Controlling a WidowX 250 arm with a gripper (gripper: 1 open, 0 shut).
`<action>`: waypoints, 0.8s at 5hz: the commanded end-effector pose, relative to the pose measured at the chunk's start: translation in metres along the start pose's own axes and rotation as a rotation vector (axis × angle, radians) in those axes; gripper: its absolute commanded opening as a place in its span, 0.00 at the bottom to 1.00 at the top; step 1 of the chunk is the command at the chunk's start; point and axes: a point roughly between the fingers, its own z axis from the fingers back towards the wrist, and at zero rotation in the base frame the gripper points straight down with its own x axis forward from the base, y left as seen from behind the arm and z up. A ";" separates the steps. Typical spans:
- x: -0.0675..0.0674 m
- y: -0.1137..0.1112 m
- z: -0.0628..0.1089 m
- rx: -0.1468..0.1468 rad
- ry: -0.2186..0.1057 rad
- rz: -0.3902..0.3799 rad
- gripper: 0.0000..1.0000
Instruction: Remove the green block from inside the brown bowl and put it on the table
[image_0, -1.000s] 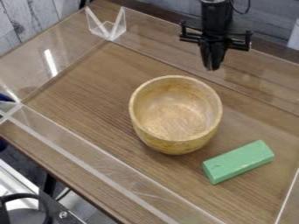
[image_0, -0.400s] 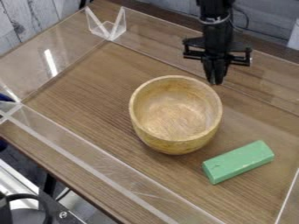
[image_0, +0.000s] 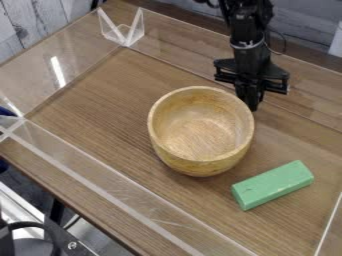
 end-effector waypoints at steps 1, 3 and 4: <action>0.012 -0.006 0.005 -0.002 -0.047 -0.021 0.00; 0.009 -0.008 0.000 0.023 -0.042 -0.024 0.00; 0.008 -0.008 -0.001 0.043 -0.047 -0.025 0.00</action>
